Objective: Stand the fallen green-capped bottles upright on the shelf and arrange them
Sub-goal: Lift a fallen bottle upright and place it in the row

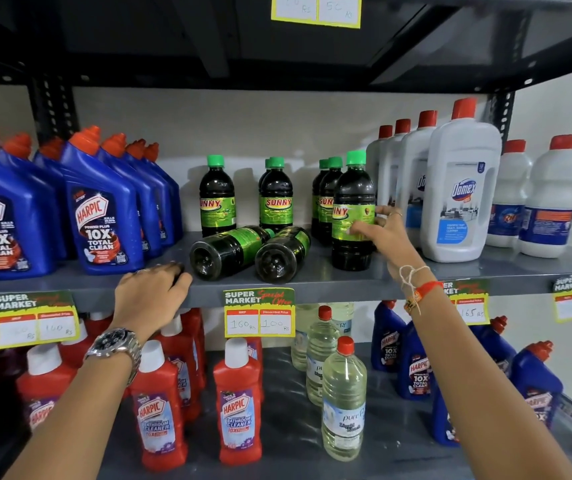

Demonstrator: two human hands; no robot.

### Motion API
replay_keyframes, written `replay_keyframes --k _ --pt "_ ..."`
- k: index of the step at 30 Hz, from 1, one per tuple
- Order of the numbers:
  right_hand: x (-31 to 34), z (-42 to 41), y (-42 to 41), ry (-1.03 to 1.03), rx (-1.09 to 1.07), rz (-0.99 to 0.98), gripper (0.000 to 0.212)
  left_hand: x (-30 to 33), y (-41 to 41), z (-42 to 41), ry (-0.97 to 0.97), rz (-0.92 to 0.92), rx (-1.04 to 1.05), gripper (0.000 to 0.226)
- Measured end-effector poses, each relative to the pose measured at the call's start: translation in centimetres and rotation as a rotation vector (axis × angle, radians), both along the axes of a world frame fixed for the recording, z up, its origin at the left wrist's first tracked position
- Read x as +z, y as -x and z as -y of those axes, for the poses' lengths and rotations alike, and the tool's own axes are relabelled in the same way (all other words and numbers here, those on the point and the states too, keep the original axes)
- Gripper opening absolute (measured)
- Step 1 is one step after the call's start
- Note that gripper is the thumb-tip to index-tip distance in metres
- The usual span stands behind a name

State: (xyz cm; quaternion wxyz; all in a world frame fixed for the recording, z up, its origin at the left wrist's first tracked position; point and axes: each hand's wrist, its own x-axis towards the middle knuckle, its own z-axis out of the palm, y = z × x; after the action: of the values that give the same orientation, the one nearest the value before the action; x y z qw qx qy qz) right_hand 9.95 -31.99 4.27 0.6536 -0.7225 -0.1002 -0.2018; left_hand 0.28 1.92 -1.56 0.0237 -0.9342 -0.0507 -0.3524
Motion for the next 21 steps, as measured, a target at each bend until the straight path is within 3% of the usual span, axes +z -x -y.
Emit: replay_keyframes --k 1,5,8,13,16,21 --pt "0.0 -0.1 0.2 0.065 -0.032 0.011 0.072 0.0 0.0 0.0 -0.018 0.0 0.004 0.034" --pt "-0.7 -2.0 1.2 0.58 -0.482 0.12 0.125 -0.1 -0.1 0.0 0.049 0.078 -0.011 0.038" --pt "-0.8 -2.8 1.3 0.551 -0.582 0.211 0.11 -0.1 0.0 0.0 0.059 0.092 -0.014 0.037" --pt "-0.5 -1.4 -0.1 0.237 -0.273 0.131 0.075 -0.1 -0.1 0.1 0.03 0.073 -0.005 0.039" --pt "-0.8 -1.1 -0.6 0.167 -0.17 0.126 0.074 -0.1 -0.2 0.2 0.045 0.08 -0.004 0.038" --pt "-1.8 -1.5 0.0 0.438 -0.433 0.144 0.096 -0.1 -0.2 0.2 0.051 0.097 -0.006 0.038"
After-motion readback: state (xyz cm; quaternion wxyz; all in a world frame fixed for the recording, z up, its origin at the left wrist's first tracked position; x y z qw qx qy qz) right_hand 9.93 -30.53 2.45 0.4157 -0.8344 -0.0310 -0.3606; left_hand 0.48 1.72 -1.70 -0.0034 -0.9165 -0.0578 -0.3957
